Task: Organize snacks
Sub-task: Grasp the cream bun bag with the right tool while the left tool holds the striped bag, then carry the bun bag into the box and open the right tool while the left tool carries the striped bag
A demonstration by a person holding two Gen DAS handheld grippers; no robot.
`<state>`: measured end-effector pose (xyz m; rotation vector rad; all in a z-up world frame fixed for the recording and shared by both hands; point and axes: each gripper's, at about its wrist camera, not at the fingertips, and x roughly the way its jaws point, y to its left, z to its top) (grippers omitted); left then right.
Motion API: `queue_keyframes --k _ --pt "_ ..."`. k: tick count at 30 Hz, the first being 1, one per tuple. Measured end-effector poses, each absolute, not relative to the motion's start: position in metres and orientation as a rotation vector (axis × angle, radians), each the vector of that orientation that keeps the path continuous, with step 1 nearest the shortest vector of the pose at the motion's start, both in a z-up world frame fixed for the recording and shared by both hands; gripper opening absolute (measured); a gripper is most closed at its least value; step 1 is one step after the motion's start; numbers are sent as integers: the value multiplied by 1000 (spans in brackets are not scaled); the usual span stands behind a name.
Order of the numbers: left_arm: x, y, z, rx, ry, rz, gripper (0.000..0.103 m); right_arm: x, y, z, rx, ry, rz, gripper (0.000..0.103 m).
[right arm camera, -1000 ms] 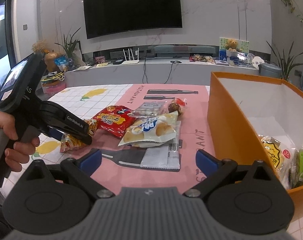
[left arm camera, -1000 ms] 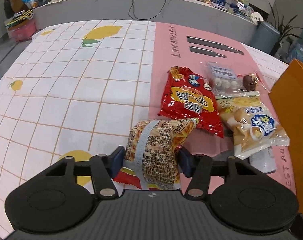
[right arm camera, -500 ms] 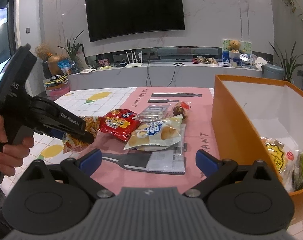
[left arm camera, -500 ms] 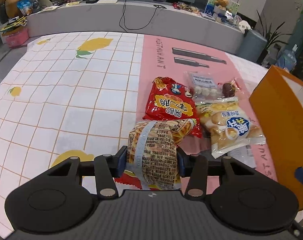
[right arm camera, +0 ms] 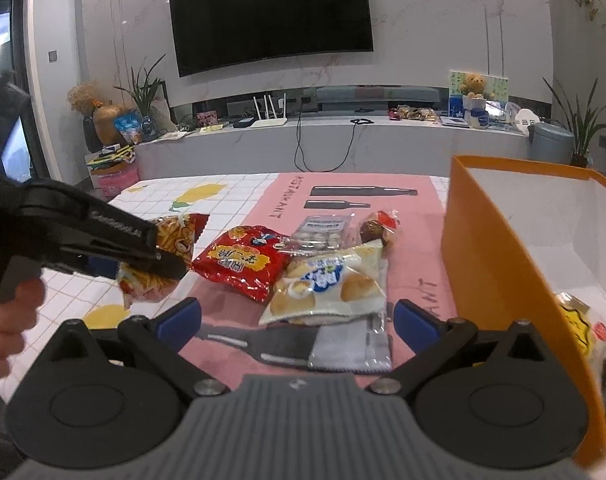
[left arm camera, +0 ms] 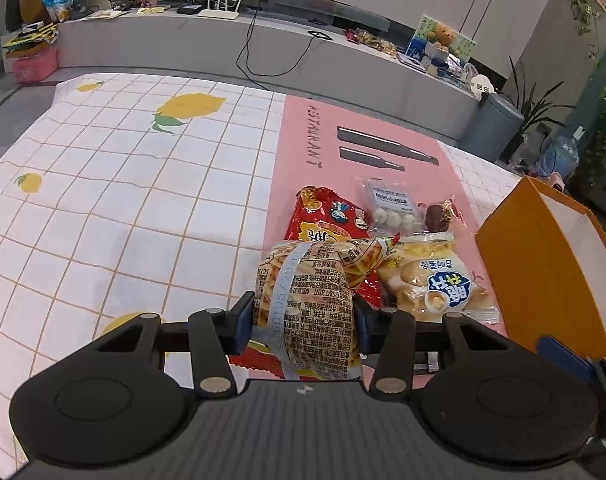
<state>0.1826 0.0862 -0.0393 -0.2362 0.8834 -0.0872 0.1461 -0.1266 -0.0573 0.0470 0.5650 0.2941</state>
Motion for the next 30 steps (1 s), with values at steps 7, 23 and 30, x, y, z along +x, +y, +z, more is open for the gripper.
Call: queue_keyframes --k 7,23,30 --pt "184 93 -39 -273 893 -77 54 178 -114 -78 -10 547 274 100" --pt "191 94 -47 -295 958 -77 54 246 -98 -99 -60 676 263 100" --pt "191 94 -46 -306 963 -77 53 244 -105 -108 -45 661 248 82"
